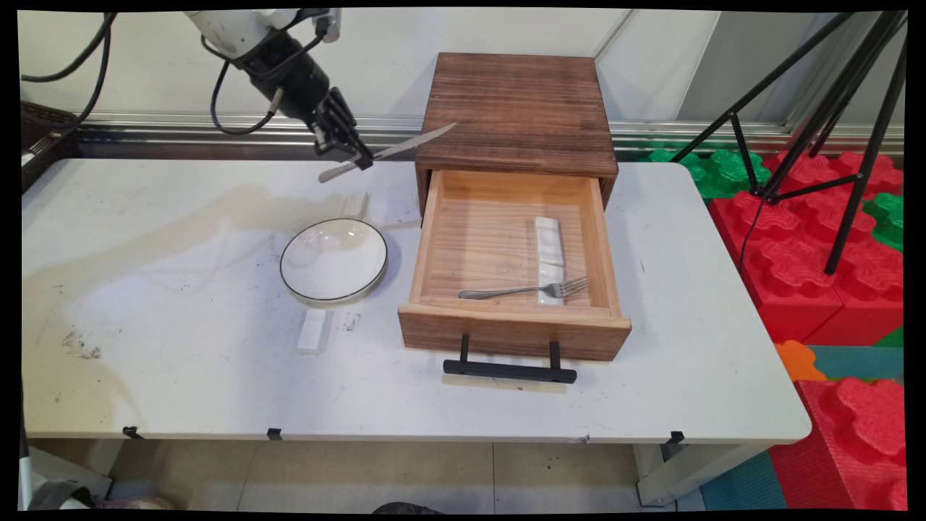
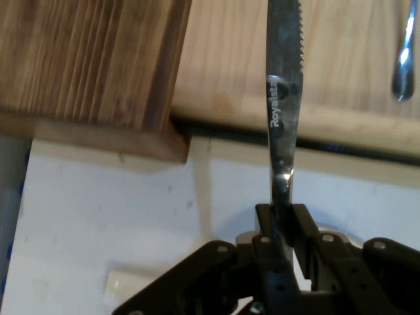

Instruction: Place the picked object into the drawer

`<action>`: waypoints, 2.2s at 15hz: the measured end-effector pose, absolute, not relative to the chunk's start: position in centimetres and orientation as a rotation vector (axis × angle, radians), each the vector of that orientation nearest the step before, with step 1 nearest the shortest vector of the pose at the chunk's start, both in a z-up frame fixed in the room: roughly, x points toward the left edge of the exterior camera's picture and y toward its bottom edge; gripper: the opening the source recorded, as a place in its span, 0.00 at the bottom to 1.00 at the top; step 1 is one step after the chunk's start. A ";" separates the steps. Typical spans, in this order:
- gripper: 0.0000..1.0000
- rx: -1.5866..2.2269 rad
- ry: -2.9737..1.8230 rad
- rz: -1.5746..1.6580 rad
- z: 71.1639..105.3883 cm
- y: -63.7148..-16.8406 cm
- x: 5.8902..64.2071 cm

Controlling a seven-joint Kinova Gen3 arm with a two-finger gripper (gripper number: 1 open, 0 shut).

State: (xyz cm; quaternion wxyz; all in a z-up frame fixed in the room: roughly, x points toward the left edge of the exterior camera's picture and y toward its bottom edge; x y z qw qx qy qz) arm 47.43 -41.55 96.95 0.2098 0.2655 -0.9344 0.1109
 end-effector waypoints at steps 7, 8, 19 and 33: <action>0.00 0.652 -2.568 0.305 98.7 -41.6 42.8; 0.00 0.641 -2.567 0.306 98.8 -41.7 42.1; 0.00 0.588 -2.561 0.320 96.3 -44.3 35.0; 0.00 0.566 -2.576 0.336 90.5 -48.7 29.4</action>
